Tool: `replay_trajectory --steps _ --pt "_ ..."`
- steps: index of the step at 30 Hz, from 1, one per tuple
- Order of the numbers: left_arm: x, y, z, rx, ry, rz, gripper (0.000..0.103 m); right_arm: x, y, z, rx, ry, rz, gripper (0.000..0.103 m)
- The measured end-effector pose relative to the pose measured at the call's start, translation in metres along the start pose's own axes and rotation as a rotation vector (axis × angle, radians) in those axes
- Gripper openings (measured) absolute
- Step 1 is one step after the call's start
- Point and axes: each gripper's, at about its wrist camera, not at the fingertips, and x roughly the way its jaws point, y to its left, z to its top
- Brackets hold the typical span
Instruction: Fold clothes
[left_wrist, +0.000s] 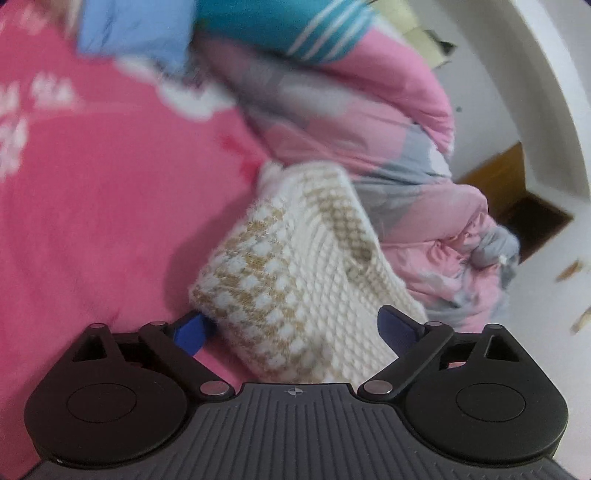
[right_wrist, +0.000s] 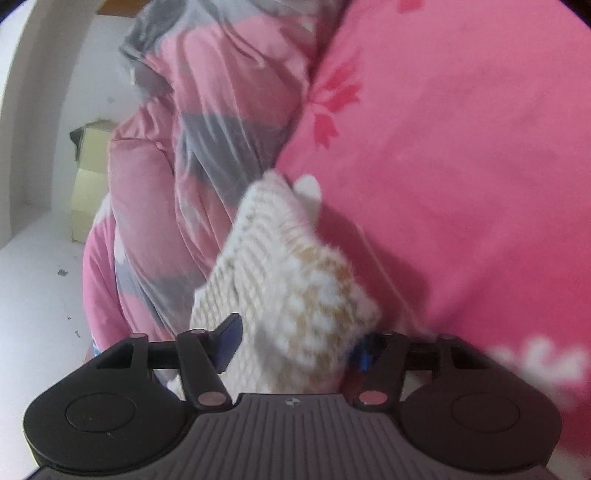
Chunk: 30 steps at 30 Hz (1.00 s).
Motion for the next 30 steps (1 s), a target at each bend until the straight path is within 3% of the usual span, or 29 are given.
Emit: replay_trajectory --steps 1,2,4,6,9,13,23,26,30 --pt "0.004 -0.002 -0.002 0.021 -0.004 0.029 0.057 0.003 0.001 -0.001 -0.008 -0.016 0.003 0.038" --pt "0.007 -0.004 -0.004 0.043 -0.008 0.058 0.043 0.002 0.002 -0.002 -0.017 -0.028 0.008 0.034" --pt "0.007 -0.004 -0.004 0.022 -0.012 0.065 0.031 0.001 0.005 -0.006 -0.036 -0.052 0.018 0.018" --pt "-0.002 -0.011 -0.003 0.041 -0.032 0.060 0.018 0.000 0.009 -0.009 -0.055 -0.076 0.027 0.011" --pt "-0.021 -0.023 -0.004 0.094 -0.068 0.043 0.008 -0.013 0.015 -0.013 -0.071 -0.090 0.030 0.009" --pt "-0.060 -0.023 -0.008 0.123 -0.059 0.019 0.006 -0.037 0.019 -0.022 -0.068 -0.080 0.052 0.008" --pt "-0.162 -0.017 -0.021 0.180 -0.009 -0.030 0.006 -0.157 0.011 -0.074 -0.071 0.006 0.095 0.009" --pt "-0.193 -0.002 -0.031 0.164 0.053 -0.007 0.006 -0.177 0.002 -0.083 -0.110 0.041 0.031 0.009" --pt "-0.194 0.023 -0.047 0.171 0.170 0.026 0.011 -0.193 -0.009 -0.092 -0.184 0.085 -0.076 0.014"
